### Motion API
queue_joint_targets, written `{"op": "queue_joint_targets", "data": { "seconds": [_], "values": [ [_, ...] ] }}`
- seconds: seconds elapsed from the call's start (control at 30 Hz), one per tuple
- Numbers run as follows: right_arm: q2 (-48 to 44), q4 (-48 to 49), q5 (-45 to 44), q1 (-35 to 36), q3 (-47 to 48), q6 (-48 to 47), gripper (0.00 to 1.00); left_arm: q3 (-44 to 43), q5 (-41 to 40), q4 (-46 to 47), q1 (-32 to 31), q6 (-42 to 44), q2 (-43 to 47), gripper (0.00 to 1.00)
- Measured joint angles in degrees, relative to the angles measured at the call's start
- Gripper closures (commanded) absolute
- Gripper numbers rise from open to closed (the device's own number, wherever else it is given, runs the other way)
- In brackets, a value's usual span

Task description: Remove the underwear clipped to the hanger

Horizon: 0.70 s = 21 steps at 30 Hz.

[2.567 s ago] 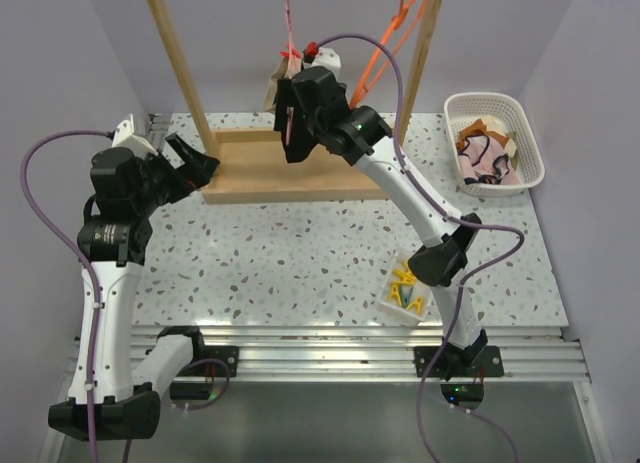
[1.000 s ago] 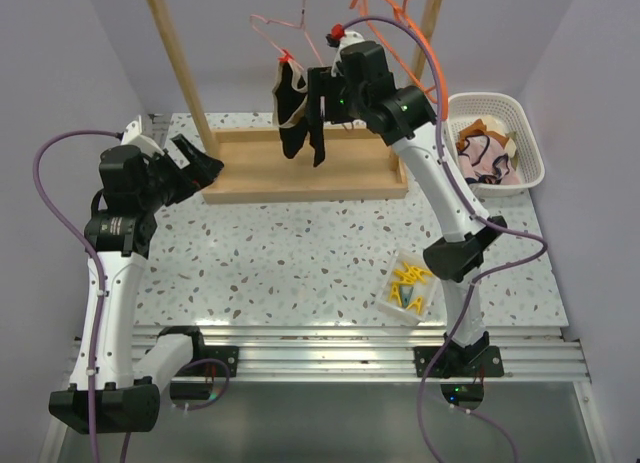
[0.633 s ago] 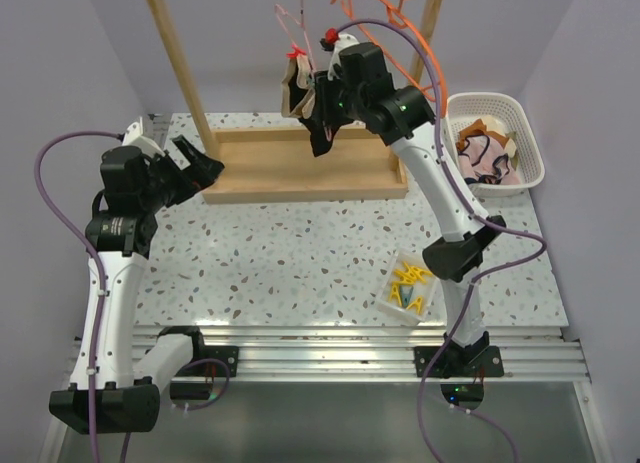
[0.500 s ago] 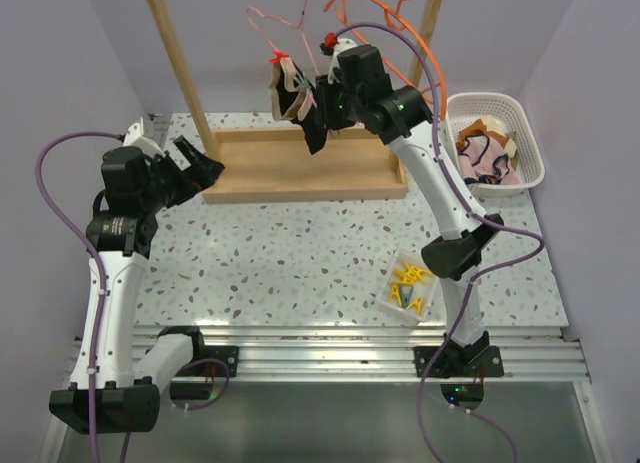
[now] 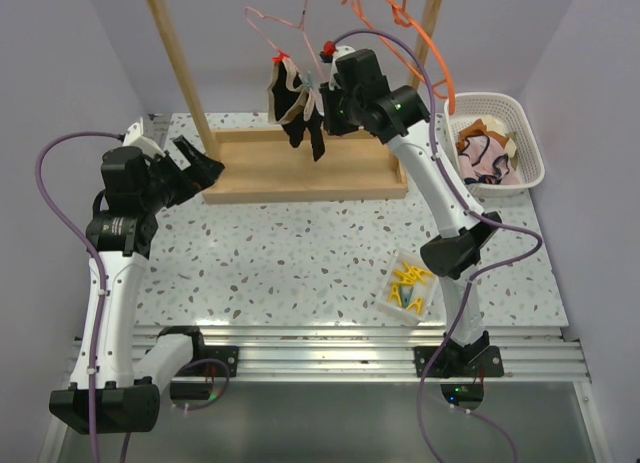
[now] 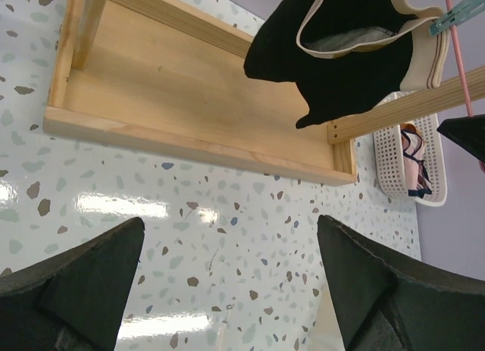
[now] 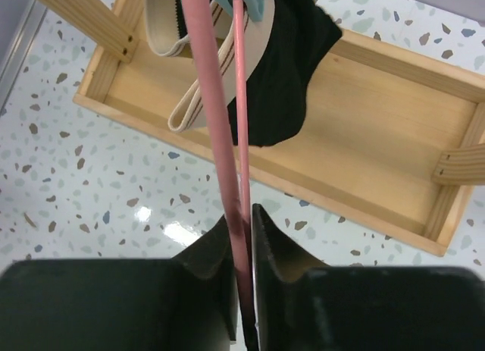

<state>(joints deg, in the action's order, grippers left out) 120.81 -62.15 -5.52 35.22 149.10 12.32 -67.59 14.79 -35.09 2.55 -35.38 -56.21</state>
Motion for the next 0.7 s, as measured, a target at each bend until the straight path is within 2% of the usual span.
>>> {"op": "queue_joint_targets", "data": {
  "seconds": [0.03, 0.33, 0.7],
  "values": [
    [0.0, 0.04, 0.0, 0.0, 0.0, -0.11, 1.0, 0.0, 0.0, 0.04, 0.0, 0.0, 0.0, 0.0],
    [-1.38, 2.29, 0.44, 0.02, -2.21, -0.35, 1.0, 0.0, 0.2, 0.26, 0.0, 0.0, -0.17, 0.0],
    [-10.32, 9.07, 2.29, 0.0, -4.52, 1.79, 1.0, -0.02, 0.68, 0.26, 0.0, 0.0, -2.27, 0.0]
  ]
}}
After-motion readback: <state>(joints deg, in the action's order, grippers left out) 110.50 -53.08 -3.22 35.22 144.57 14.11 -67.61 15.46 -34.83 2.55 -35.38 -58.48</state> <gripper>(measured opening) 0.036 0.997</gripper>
